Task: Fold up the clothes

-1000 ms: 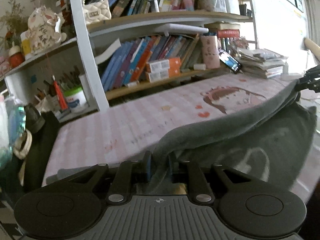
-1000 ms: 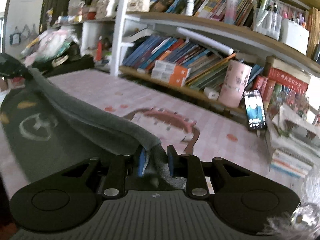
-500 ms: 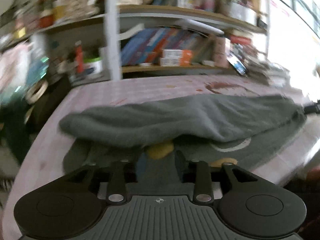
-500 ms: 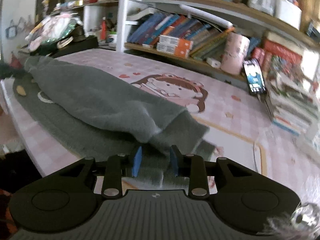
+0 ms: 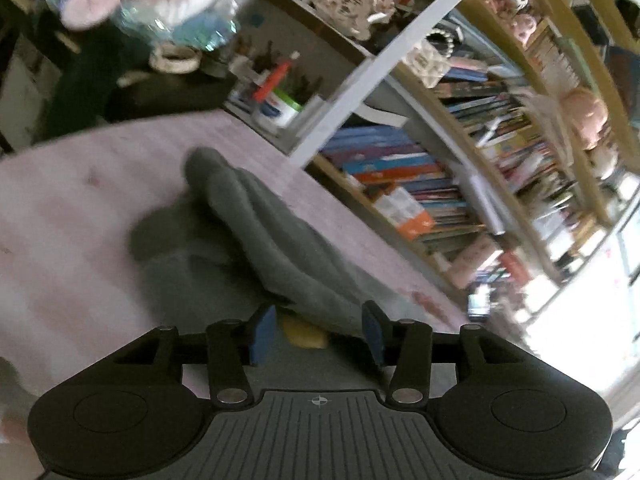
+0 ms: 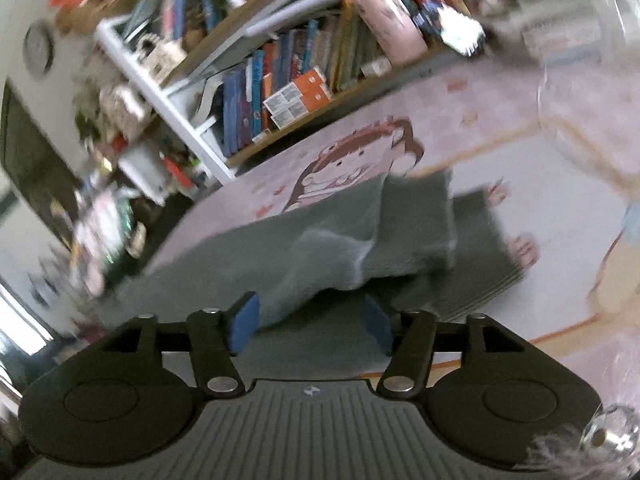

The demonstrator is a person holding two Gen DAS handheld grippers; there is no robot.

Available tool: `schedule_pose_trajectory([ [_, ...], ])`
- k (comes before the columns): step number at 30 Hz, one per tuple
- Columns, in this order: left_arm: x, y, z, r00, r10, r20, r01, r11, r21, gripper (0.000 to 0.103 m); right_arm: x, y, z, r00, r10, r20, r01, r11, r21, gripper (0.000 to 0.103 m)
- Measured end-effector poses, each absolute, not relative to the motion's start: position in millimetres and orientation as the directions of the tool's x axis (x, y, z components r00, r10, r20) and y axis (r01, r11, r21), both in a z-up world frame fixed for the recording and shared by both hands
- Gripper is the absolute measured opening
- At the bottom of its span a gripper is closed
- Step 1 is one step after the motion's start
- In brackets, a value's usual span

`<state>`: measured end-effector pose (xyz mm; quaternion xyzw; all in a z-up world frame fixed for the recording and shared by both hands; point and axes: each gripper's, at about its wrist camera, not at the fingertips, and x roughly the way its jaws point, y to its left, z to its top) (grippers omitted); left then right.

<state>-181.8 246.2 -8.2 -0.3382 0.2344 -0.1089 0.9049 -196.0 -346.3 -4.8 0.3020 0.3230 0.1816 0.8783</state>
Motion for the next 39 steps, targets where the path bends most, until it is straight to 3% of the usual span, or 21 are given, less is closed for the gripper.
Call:
schedule_pose_trajectory([
  [8,-174.5,249.7,-18.5,0.84,-0.429,-0.332,0.014,0.63,-0.777,0.047,-172.8,-359.8,-22.2,0.723,0.561,-0.404,0.04,0.55,0.834,0.062],
  [16,-143.1,270.0,-37.3,0.852,-0.401,-0.338,-0.1,0.509,-0.855,0.047,-162.1,-376.4,-31.1,0.736,0.542,-0.405,0.115,0.49,0.864,0.047],
  [24,-111.2,276.6,-46.8,0.854,-0.343,-0.391,-0.189,0.495,-0.848,0.043,-150.1,-385.8,-44.9,0.745,0.507,-0.434,0.208,0.442,0.873,0.029],
  [25,-108.7,275.0,-44.9,0.855,-0.345,-0.387,-0.174,0.51,-0.842,0.034,-148.6,-386.1,-45.6,0.744,0.502,-0.441,0.216,0.444,0.87,0.026],
  [26,-106.2,273.3,-42.8,0.856,-0.349,-0.382,-0.158,0.527,-0.835,0.013,-145.5,-385.5,-43.2,0.745,0.497,-0.446,0.211,0.458,0.863,0.017],
  [27,-103.6,271.7,-40.7,0.856,-0.352,-0.378,-0.142,0.543,-0.828,0.005,-141.4,-384.4,-39.1,0.747,0.491,-0.449,0.198,0.48,0.854,0.012],
  [30,-98.6,273.6,-21.3,0.88,-0.367,-0.302,-0.052,0.556,-0.829,0.005,-129.6,-382.0,-15.8,0.774,0.467,-0.428,0.122,0.552,0.825,0.009],
  [35,-129.9,273.5,22.9,0.914,-0.377,-0.149,0.112,0.588,-0.801,0.005,-141.0,-388.8,38.8,0.854,0.429,-0.295,-0.048,0.629,0.776,0.009],
  [37,-153.9,274.7,18.3,0.909,-0.394,-0.139,0.129,0.58,-0.805,0.005,-158.0,-395.7,38.3,0.858,0.425,-0.287,-0.055,0.633,0.773,0.009],
  [39,-167.2,273.7,-2.2,0.888,-0.408,-0.21,0.075,0.58,-0.811,0.006,-173.6,-402.2,28.8,0.85,0.422,-0.315,-0.032,0.638,0.769,0.009],
])
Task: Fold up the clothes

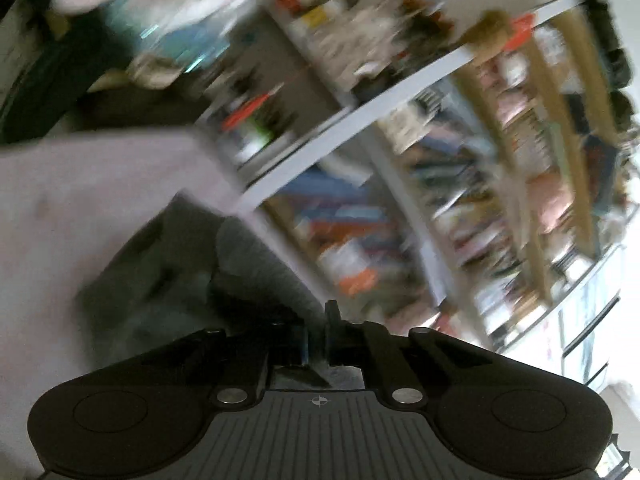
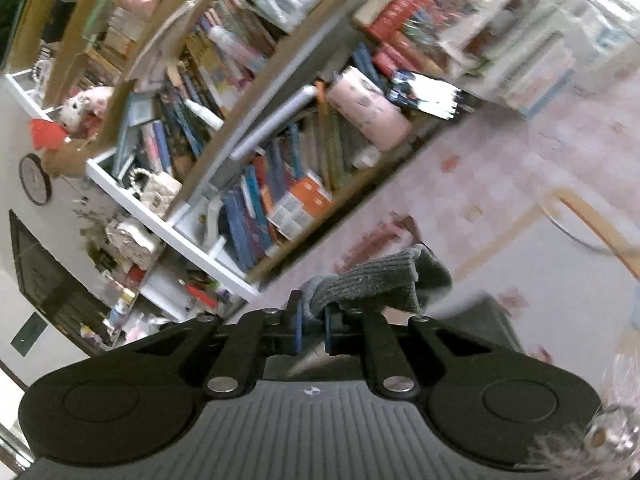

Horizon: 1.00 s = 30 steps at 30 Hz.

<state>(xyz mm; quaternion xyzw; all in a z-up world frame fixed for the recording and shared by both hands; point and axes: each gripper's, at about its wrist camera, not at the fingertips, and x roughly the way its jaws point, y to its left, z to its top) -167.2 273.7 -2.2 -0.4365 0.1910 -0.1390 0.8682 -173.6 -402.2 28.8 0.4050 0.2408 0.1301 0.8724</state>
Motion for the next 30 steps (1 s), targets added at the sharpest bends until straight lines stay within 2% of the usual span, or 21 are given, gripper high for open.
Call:
schedule_pose_trajectory([
  [2,-171.7,271.3,-28.5,0.851,-0.405,-0.334,-0.03,0.599,-0.8,0.006,-178.6,-405.2,-0.3,0.801,0.424,-0.424,0.063,0.644,0.763,0.009],
  [3,-171.8,270.4,-39.2,0.836,-0.409,-0.367,-0.06,0.596,-0.801,0.006,-179.4,-405.6,-11.8,0.782,0.426,-0.454,0.095,0.639,0.763,0.009],
  [6,-173.8,273.0,-52.2,0.837,-0.414,-0.359,-0.079,0.557,-0.827,0.006,-182.0,-404.4,-30.1,0.768,0.423,-0.481,0.132,0.63,0.765,0.009],
  [11,-166.5,269.0,-40.0,0.849,-0.411,-0.332,-0.04,0.576,-0.817,0.006,-172.4,-393.7,-17.4,0.783,0.387,-0.487,0.106,0.689,0.717,0.01],
  [13,-165.1,268.1,-34.0,0.856,-0.412,-0.311,-0.021,0.574,-0.819,0.006,-163.7,-390.0,2.2,0.803,0.377,-0.461,0.055,0.723,0.688,0.009],
  [17,-168.4,260.3,-14.0,0.874,-0.411,-0.258,0.043,0.596,-0.802,0.006,-167.7,-377.1,54.7,0.876,0.383,-0.295,-0.134,0.778,0.613,0.009],
  [19,-172.0,259.8,-13.2,0.872,-0.415,-0.26,0.049,0.602,-0.797,0.006,-174.9,-375.8,63.4,0.886,0.383,-0.262,-0.165,0.787,0.594,0.009],
  [21,-174.7,261.6,-22.3,0.865,-0.413,-0.285,0.024,0.602,-0.798,0.006,-177.3,-377.7,50.1,0.876,0.353,-0.328,-0.106,0.805,0.584,0.009],
  [24,-175.6,264.1,-39.9,0.845,-0.424,-0.326,-0.017,0.587,-0.809,0.006,-167.6,-386.8,-0.5,0.783,0.298,-0.546,0.084,0.819,0.567,0.013],
  [25,-176.0,264.4,-43.8,0.84,-0.427,-0.336,-0.026,0.586,-0.81,0.006,-168.3,-391.3,-14.0,0.764,0.3,-0.571,0.118,0.806,0.581,0.012],
  [26,-177.4,263.8,-43.6,0.838,-0.424,-0.344,-0.026,0.599,-0.801,0.008,-172.3,-394.5,-16.8,0.772,0.292,-0.565,0.129,0.799,0.588,0.015],
  [27,-178.4,263.0,-41.4,0.838,-0.421,-0.348,-0.021,0.611,-0.791,0.01,-176.9,-396.6,-15.2,0.786,0.273,-0.555,0.135,0.799,0.585,0.027],
  [28,-179.3,262.2,-38.9,0.838,-0.418,-0.351,-0.017,0.623,-0.782,0.017,-181.4,-398.7,-13.6,0.799,0.255,-0.545,0.142,0.8,0.583,0.033],
  [29,-180.0,262.1,-36.6,0.842,-0.414,-0.347,-0.011,0.628,-0.778,0.032,-184.3,-398.8,-10.1,0.81,0.229,-0.54,0.145,0.814,0.562,0.038],
  [30,-181.4,262.3,-35.1,0.848,-0.408,-0.338,-0.006,0.63,-0.777,0.04,-185.5,-398.0,-6.7,0.816,0.213,-0.537,0.142,0.827,0.544,0.038],
])
